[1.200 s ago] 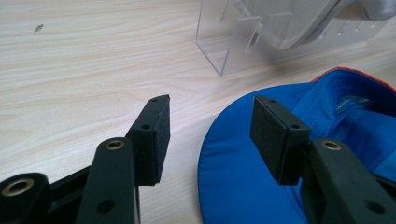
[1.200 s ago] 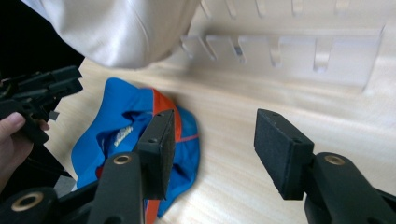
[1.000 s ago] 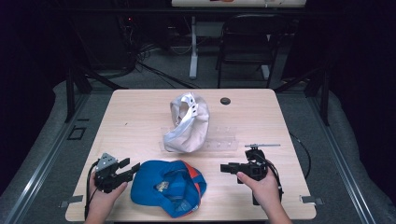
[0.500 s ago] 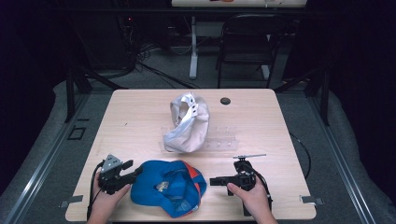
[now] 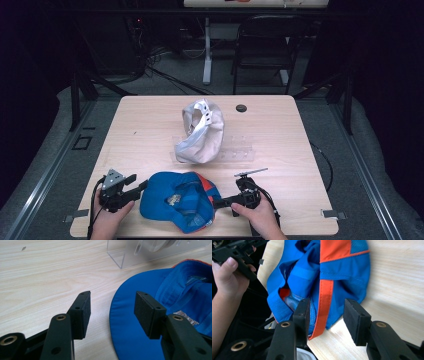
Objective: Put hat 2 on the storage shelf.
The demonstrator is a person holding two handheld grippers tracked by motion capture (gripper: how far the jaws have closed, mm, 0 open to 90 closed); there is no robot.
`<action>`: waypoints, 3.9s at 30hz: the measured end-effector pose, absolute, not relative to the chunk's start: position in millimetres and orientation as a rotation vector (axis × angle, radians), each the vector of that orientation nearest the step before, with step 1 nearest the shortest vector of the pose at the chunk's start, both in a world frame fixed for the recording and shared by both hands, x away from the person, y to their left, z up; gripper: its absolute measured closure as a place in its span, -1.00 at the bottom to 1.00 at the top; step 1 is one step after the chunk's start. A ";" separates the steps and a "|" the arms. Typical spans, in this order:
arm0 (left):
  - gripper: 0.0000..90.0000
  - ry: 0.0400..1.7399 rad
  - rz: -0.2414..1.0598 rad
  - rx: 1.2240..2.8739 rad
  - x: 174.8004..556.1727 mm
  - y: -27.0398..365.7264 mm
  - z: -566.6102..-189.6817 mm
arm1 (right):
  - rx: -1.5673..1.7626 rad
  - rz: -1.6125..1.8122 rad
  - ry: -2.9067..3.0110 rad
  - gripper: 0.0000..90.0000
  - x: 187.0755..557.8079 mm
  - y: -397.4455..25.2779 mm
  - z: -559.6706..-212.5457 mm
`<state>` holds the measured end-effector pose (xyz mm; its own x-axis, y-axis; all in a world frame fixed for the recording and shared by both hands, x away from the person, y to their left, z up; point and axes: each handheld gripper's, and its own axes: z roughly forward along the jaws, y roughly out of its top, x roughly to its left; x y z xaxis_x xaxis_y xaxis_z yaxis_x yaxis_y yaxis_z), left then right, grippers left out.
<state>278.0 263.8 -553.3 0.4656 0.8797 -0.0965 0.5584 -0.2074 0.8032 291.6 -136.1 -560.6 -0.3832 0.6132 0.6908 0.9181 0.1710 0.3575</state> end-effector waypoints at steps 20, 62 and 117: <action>0.06 1.215 0.504 1.891 277.0 266.0 -554.2 | -1.387 -0.995 -1.960 0.48 292.0 -122.3 -575.7; 0.06 1.206 0.508 1.893 276.3 263.3 -554.2 | -1.592 -1.042 -1.934 0.73 310.9 -162.0 -525.4; 0.07 1.184 0.480 1.940 276.8 255.1 -558.2 | -1.813 -0.518 -2.297 0.74 344.9 -129.0 -343.6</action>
